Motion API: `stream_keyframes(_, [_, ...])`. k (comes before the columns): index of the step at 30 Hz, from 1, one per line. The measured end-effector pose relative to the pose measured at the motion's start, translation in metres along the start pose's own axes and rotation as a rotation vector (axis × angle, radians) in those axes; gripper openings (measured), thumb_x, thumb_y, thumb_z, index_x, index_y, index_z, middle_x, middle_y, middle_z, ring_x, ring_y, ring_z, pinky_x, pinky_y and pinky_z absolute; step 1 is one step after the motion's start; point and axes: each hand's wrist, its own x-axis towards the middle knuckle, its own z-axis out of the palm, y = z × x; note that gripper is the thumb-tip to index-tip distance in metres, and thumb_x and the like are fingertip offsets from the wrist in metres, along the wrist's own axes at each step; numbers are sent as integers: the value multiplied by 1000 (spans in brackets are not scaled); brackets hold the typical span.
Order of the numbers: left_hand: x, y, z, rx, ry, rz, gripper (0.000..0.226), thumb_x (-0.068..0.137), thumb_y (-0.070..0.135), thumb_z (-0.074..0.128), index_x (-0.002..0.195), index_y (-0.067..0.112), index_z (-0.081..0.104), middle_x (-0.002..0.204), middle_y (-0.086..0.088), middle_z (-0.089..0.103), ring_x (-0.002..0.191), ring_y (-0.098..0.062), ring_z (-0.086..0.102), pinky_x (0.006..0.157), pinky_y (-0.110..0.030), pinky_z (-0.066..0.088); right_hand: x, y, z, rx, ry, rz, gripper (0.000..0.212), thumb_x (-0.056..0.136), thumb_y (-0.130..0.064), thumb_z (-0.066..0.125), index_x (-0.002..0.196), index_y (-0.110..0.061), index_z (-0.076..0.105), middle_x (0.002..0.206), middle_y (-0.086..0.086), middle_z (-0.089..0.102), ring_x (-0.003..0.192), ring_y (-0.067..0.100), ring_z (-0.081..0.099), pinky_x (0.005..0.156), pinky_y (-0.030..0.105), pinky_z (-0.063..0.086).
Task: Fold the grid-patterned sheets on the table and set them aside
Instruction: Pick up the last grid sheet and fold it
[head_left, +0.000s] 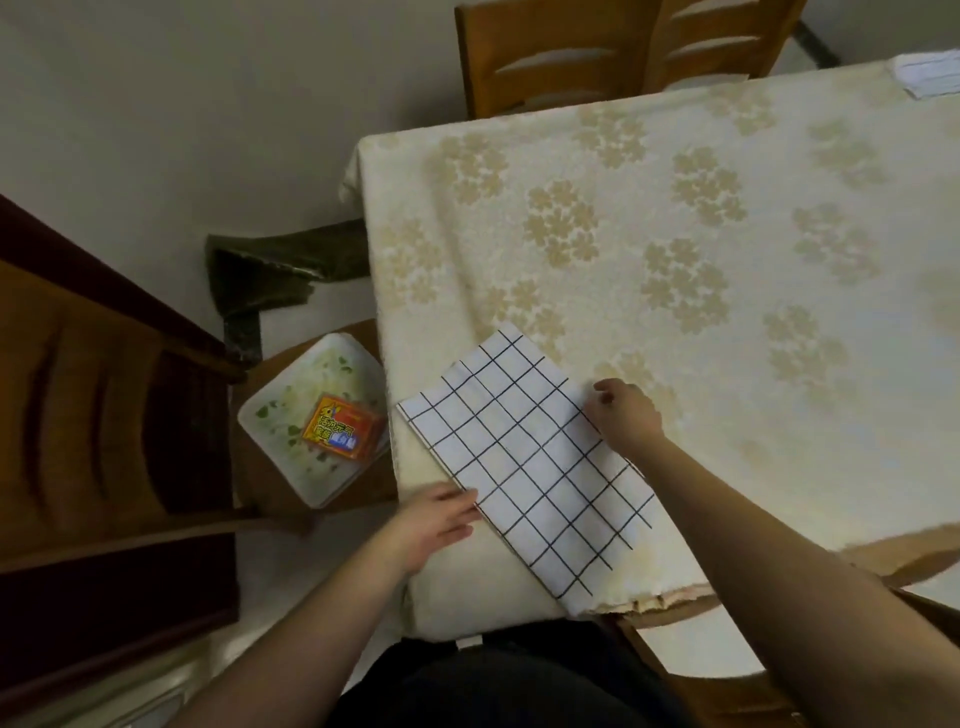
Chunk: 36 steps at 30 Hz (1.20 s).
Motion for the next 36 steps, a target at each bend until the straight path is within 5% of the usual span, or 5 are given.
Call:
stream_keyframes(7, [5,-1,9,207,162,106,16,92,8,64,79,11,55,80,-8,58,71,-15,59,61,-24,54,15,-6,-2,-86,-155,36,52,81,-56,68,117,-19,58,111,2,63,106,26,59,93,37,45])
stream_keyframes(14, [13,22,-9,372,237,265,21,96,17,57,108,0,59,97,-14,58,81,-22,58,65,-32,55,7,-8,-8,28,-227,-59,39,83,-43,72,71,-13,50,67,1,47,64,18,47,52,26,32])
stream_keyframes(19, [8,30,-14,415,152,306,29,92,18,64,117,3,58,110,-10,65,97,-24,64,79,-35,56,0,5,-3,425,-353,11,45,76,-41,80,106,-13,61,82,0,57,68,15,53,61,23,40])
stream_keyframes(30, [2,39,-12,381,166,304,9,92,13,65,100,11,66,102,-13,69,92,-25,64,82,-41,56,-24,36,-2,627,-445,13,27,85,-22,74,87,3,64,63,6,55,52,13,50,57,24,47])
stream_keyframes(36, [-7,46,-13,331,67,339,18,95,10,59,111,14,66,101,-8,72,88,-21,68,69,-31,56,-39,46,-11,817,-491,-40,17,93,-9,61,107,-12,71,97,10,76,88,21,72,78,30,59])
